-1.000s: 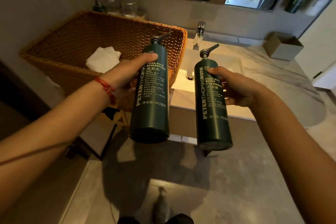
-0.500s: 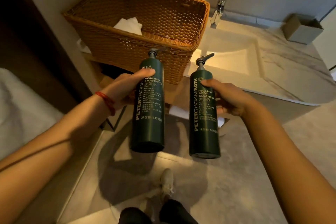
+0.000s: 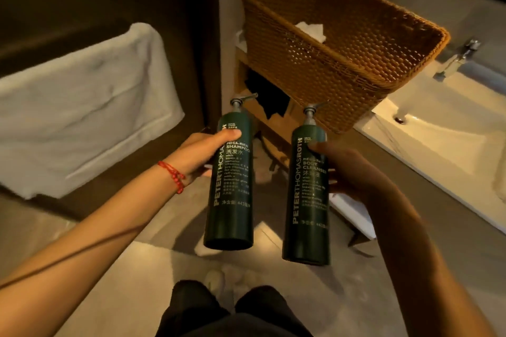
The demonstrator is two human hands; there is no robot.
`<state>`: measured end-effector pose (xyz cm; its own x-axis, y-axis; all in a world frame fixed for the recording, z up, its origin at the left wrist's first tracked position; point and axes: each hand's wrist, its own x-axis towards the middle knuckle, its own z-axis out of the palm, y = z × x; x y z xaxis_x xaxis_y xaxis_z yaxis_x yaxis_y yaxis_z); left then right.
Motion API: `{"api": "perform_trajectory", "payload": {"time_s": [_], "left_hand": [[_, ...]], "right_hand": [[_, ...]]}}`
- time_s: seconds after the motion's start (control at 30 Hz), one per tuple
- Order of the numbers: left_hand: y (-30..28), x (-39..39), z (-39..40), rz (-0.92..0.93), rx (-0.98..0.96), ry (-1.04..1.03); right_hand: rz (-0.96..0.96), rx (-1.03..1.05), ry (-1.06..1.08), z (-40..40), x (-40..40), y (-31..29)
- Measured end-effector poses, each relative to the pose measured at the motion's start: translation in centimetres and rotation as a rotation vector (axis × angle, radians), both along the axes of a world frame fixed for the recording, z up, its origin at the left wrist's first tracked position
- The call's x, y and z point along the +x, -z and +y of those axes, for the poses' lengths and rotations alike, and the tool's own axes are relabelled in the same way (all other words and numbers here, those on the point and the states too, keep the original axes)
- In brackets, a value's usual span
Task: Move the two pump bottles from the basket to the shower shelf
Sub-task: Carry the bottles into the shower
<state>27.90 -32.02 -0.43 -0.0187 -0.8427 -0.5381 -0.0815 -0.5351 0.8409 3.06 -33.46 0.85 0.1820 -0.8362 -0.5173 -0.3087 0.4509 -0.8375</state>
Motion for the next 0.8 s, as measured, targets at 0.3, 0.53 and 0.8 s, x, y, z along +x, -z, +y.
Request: {"api": "perform_trajectory", "payload": {"time_s": [0.3,0.53,0.8], "left_hand": [[2.9,0.8,11.3,-0.025,0.083,-0.426],[3.2,3.6,20.7,-0.032,0.100,-0.745],[2.6,7.8,32.4,0.002,0.098,-1.036]], "right_hand": [[0.022,0.054,-0.399,1.1,5.0,1.9],[-0.023,0.128,-0.648,5.1,12.7,2.1],[0.009,0.108,-0.987,13.0,23.3,2.3]]}}
